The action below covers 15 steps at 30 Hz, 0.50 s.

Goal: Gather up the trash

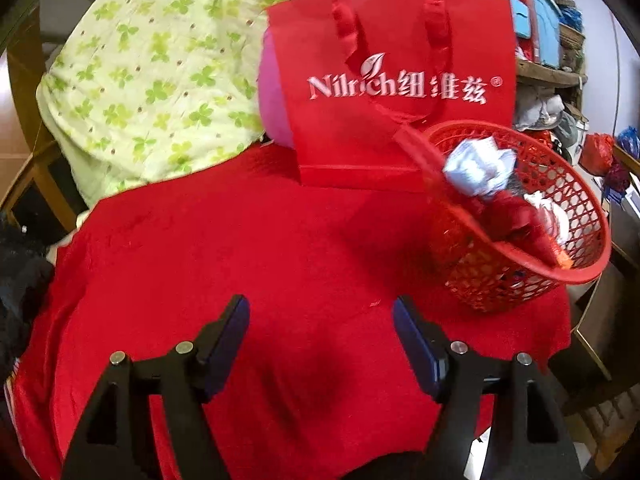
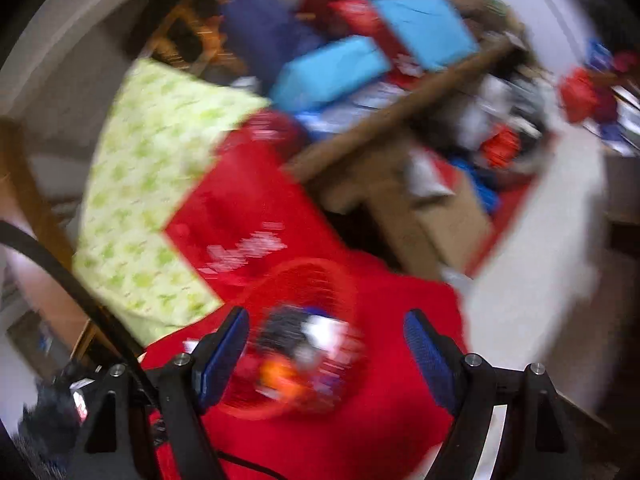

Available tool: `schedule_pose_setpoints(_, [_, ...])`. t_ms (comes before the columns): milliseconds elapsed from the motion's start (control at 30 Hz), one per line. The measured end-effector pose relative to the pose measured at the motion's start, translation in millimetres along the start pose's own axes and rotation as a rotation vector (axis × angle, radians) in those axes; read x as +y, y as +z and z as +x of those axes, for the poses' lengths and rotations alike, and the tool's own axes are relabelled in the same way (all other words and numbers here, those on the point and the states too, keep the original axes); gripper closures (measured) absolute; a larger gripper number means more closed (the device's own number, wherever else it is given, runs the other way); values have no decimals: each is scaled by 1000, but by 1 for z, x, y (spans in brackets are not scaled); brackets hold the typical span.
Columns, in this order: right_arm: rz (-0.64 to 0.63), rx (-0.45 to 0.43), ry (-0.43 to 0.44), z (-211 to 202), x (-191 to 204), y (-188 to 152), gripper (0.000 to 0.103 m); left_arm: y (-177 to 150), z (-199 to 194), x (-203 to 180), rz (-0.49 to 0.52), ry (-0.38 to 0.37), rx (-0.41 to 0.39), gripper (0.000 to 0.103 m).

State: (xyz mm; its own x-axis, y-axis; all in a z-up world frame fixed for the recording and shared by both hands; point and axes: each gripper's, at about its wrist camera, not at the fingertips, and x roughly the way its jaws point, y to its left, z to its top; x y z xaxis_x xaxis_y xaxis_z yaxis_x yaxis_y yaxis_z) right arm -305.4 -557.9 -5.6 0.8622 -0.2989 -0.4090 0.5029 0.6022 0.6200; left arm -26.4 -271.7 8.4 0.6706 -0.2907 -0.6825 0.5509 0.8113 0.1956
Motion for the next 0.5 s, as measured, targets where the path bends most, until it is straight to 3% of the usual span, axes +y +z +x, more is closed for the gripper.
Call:
schedule_pose_setpoints(67, [64,49,-86,-5,-36,-12,20,-4,6,5,-16,1,15,28])
schedule_pose_setpoints(133, [125,152,-215,1,-74,-40,20,-9,10,9,-18,7,30,28])
schedule_pose_setpoints(200, [172,280,-307,14,-111,-86,20,-14,12,10,-7,18,31,28])
schedule_pose_setpoints(400, [344,621,-456,90,-199,-225,25,-30,23,19,16,56,65,28])
schedule_pose_setpoints(500, [428,703,-511,125,-233,-270,27,-40,31,25,34,85,93,28])
